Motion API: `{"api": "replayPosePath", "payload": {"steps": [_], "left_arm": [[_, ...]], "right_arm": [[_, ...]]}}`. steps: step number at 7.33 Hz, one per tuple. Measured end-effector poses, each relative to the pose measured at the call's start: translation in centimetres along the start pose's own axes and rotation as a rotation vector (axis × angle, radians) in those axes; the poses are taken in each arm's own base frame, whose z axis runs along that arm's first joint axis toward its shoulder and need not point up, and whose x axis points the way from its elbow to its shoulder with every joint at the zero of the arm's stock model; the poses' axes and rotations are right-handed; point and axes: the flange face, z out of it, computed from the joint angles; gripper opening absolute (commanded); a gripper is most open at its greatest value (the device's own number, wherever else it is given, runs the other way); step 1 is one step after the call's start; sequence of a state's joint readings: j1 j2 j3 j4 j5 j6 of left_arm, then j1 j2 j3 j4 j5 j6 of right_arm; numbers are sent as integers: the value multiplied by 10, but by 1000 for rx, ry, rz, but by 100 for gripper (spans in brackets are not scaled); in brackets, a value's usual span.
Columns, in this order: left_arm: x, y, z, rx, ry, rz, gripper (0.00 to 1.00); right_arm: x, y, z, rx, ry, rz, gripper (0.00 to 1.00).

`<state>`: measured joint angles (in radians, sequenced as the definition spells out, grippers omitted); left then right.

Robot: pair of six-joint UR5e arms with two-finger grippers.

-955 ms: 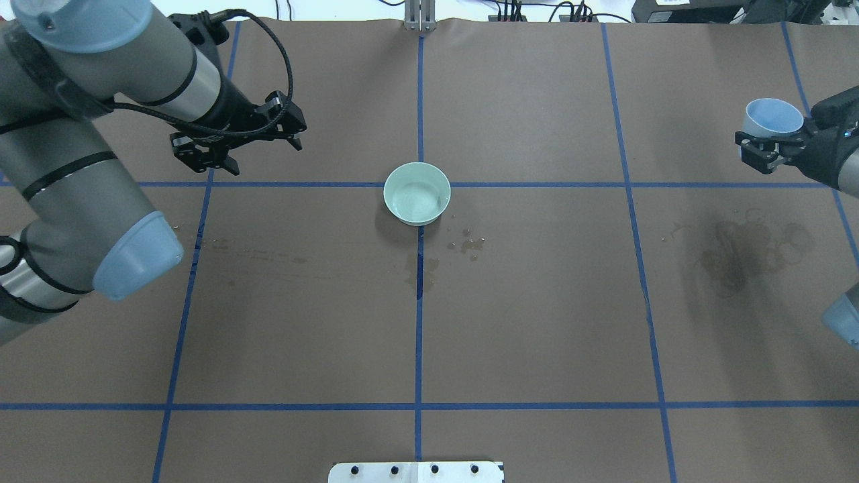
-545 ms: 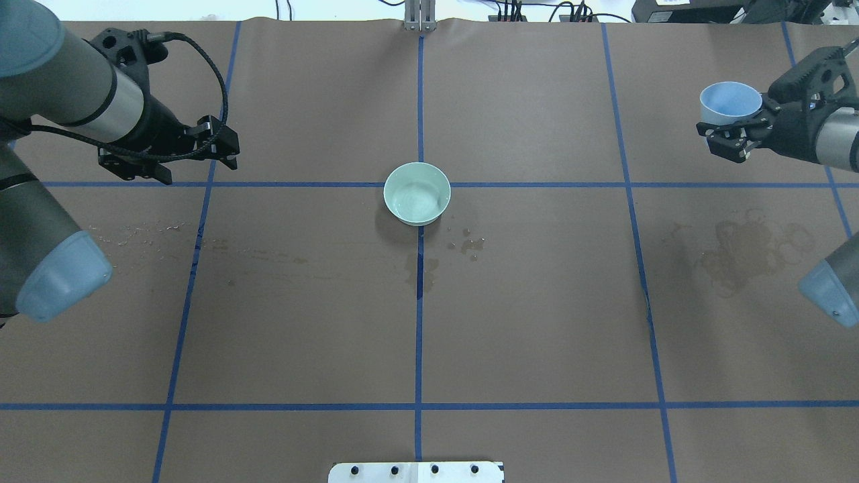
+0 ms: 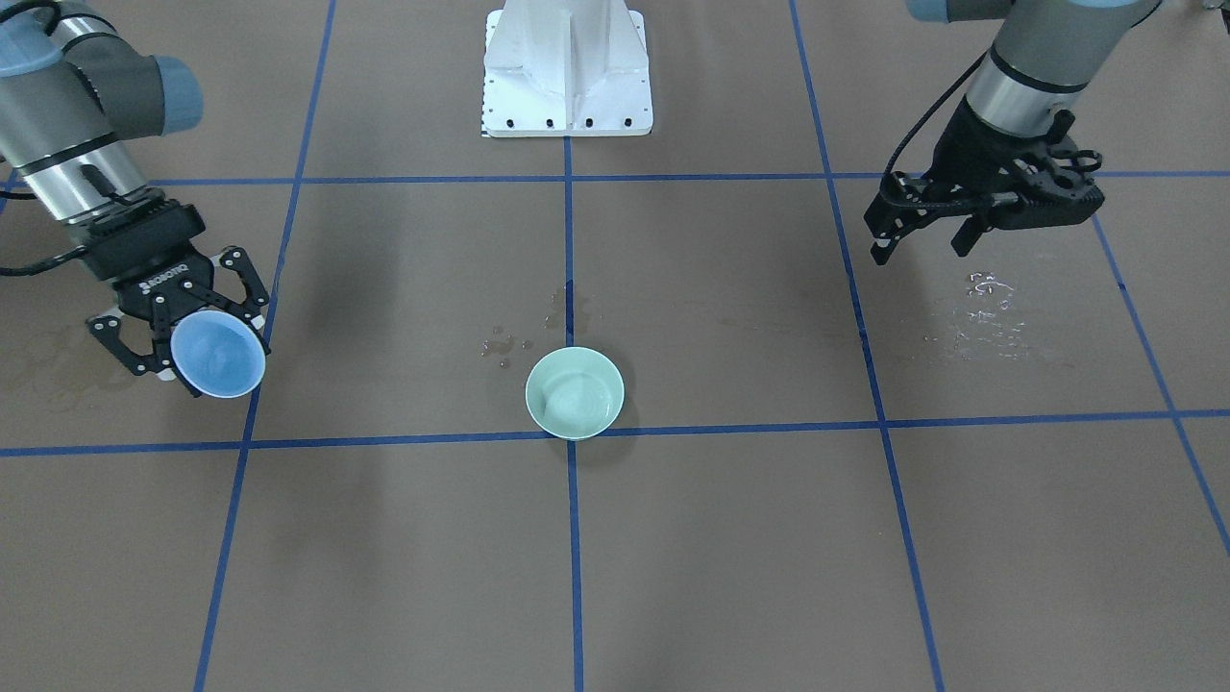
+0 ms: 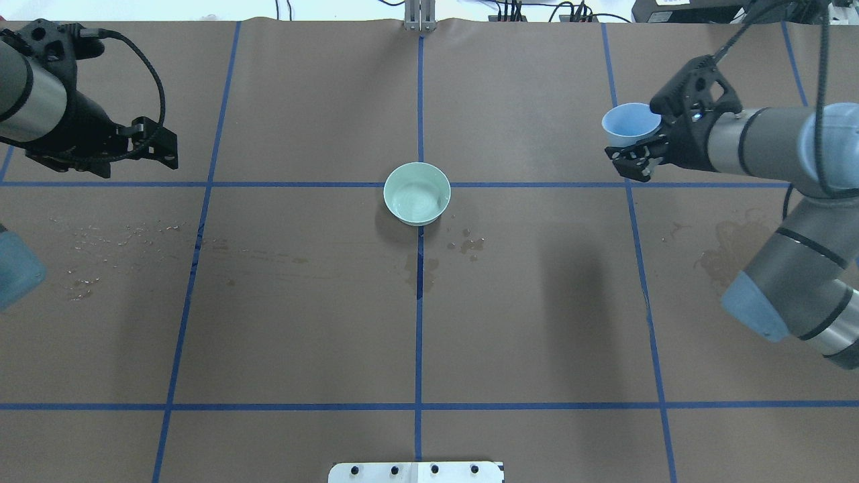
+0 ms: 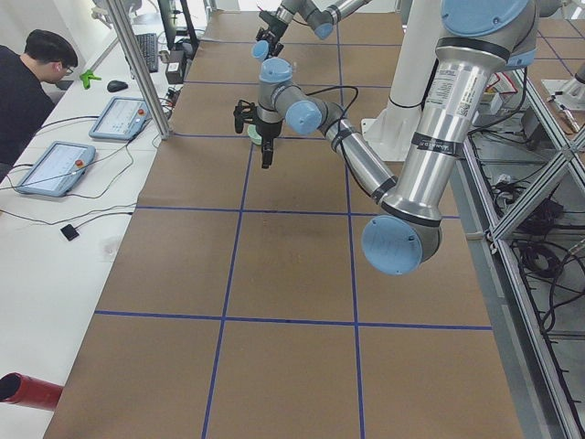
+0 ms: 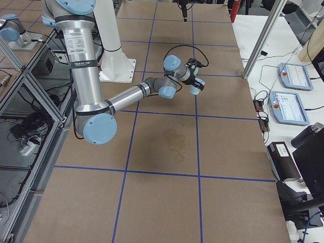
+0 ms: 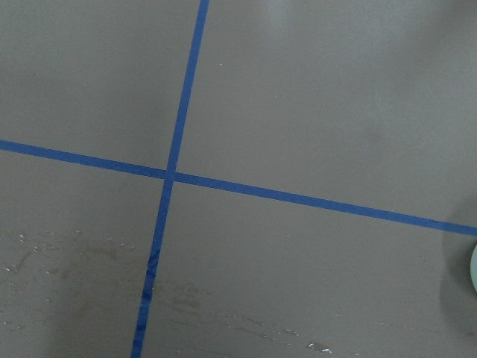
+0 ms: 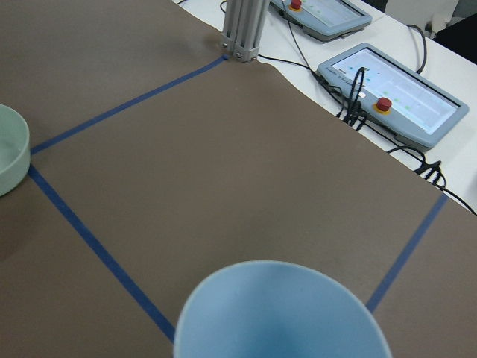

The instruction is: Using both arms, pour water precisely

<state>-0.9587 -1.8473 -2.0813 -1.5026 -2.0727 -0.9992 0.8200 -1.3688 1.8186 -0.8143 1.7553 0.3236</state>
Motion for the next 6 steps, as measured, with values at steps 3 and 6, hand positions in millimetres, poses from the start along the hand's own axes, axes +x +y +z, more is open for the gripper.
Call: {"api": "replayPosePath", "payload": {"steps": [3,6], "left_arm": [[-19,-3,-2,5,-17,19,100],[-21,-4,1,2,-23,18,100]], "right_arm": [[-92,-42,25,32,-8,25,0],[-204,-72,46,65,15,96,0]]}}
